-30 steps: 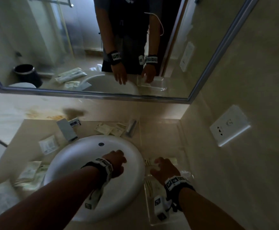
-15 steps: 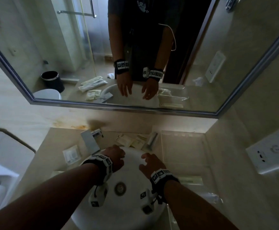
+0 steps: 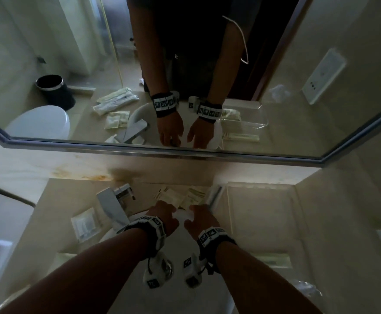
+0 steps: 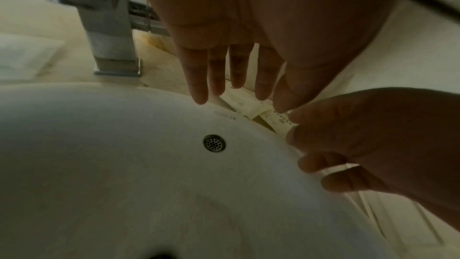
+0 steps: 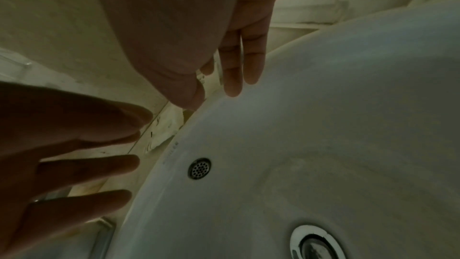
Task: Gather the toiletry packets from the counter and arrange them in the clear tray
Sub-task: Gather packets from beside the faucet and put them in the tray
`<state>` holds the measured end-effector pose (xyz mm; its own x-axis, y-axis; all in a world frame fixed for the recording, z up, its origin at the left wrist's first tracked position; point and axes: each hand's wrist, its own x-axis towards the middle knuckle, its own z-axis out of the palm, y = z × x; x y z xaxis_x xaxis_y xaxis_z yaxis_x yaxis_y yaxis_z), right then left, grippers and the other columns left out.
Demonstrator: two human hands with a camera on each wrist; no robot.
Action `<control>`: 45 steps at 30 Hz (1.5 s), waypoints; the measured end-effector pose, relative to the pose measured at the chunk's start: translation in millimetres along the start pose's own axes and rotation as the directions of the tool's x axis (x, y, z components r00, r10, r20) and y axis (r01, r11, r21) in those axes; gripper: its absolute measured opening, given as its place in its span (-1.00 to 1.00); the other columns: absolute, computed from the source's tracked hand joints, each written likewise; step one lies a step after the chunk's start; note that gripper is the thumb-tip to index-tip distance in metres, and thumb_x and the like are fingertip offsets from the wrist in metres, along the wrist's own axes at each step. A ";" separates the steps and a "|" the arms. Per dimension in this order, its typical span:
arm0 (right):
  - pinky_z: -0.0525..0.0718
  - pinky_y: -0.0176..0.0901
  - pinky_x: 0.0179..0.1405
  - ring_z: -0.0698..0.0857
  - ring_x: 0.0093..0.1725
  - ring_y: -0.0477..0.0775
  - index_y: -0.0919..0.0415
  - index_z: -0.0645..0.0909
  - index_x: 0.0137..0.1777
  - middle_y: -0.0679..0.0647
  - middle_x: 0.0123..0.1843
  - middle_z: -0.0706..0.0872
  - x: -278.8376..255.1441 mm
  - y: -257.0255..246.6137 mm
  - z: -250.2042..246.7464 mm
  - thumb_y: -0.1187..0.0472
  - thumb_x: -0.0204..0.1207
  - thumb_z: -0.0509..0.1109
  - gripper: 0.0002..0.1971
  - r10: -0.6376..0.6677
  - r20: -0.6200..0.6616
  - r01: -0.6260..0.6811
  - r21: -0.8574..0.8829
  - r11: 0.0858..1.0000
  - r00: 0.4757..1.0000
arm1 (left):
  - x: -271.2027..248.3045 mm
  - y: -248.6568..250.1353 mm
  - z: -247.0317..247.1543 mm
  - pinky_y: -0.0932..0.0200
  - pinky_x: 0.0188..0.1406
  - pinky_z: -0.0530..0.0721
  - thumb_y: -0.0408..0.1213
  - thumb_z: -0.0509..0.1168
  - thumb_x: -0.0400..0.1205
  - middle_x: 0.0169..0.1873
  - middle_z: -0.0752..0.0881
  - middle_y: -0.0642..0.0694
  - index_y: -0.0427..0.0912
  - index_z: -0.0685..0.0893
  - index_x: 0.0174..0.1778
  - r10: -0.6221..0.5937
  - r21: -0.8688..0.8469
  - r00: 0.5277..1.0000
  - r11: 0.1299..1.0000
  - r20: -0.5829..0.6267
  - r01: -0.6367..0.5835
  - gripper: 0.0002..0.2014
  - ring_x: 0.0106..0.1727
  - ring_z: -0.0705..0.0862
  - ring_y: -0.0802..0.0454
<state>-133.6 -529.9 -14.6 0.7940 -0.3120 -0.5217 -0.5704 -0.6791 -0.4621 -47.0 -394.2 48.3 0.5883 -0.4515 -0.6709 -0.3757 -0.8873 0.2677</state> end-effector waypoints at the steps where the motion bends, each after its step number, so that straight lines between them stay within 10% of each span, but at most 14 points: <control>1: 0.34 -0.05 0.60 0.28 0.66 0.16 0.09 0.20 0.71 0.15 0.72 0.17 6.4 -0.1 1.3 -0.05 0.64 0.30 -0.31 -0.014 -0.001 0.014 -0.006 1.000 1.000 | 4.7 -0.7 1.1 -0.05 0.45 0.51 0.03 0.26 0.62 0.59 0.24 -0.11 0.08 0.42 0.52 -0.009 0.007 1.000 1.000 0.005 0.009 -0.48 0.51 0.42 -0.20; 13: 0.39 0.18 0.58 0.08 0.74 0.22 -0.17 -0.19 0.73 0.07 0.78 -0.21 71.0 1.0 4.5 -0.32 0.51 0.35 -0.03 0.078 0.114 -0.070 -0.072 0.995 0.990 | 50.0 -7.9 5.3 -0.30 0.66 0.08 -0.01 0.23 0.61 0.71 -0.17 -0.04 0.33 0.50 0.43 0.114 0.259 0.976 0.953 0.184 -0.160 -0.57 0.70 -0.24 -0.27; 18: 0.39 0.25 0.57 0.19 0.70 0.20 -0.08 -0.09 0.72 0.10 0.77 -0.07 75.4 -1.1 8.4 -0.35 0.36 0.38 0.03 0.015 0.175 0.016 -0.176 0.984 0.984 | 50.4 -5.3 4.2 -0.19 0.59 0.32 -0.02 0.23 0.62 0.71 -0.06 -0.14 0.15 0.44 0.51 0.080 0.272 0.973 0.952 0.215 -0.139 -0.52 0.66 0.15 -0.26; 22: 0.58 0.27 0.36 0.53 0.43 0.34 -0.07 0.06 0.69 0.12 0.66 0.13 64.0 -2.3 10.0 -0.09 0.45 0.43 -0.14 -0.021 0.171 0.072 -0.296 0.952 0.985 | 48.0 -4.7 3.6 -0.03 0.33 0.53 -0.05 0.23 0.64 0.51 0.39 -0.18 -0.10 0.37 0.49 0.048 0.186 0.988 0.980 0.149 -0.075 -0.50 0.44 0.48 -0.20; 29: 0.55 0.33 0.36 0.58 0.37 0.33 -0.13 0.29 0.62 0.06 0.52 0.39 54.8 -6.9 7.3 -0.13 0.61 0.23 -0.43 -0.030 0.119 0.068 -0.329 0.942 0.992 | 56.1 -10.6 2.7 0.03 0.57 0.35 -0.13 0.28 0.63 0.64 0.27 -0.14 -0.12 0.10 0.68 0.038 0.134 0.999 0.990 -0.010 -0.036 -0.28 0.63 0.31 -0.14; 45: 0.63 0.19 0.26 0.66 0.24 0.30 0.18 0.60 0.26 0.20 0.25 0.66 33.1 -26.0 -10.6 0.08 0.72 0.16 -0.71 -0.133 0.088 0.153 -0.298 0.942 0.987 | 40.6 1.3 -14.5 -0.04 0.40 0.53 -0.17 0.36 0.58 0.41 0.53 -0.16 -0.07 0.44 0.46 0.032 0.187 0.998 0.981 0.049 -0.041 -0.50 0.41 0.54 -0.17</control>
<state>-90.2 -529.6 -12.2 0.8414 -0.1595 -0.5164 -0.3530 -0.8857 -0.3015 -13.2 -415.1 31.5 0.5398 -0.4748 -0.6951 -0.5270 -0.8345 0.1608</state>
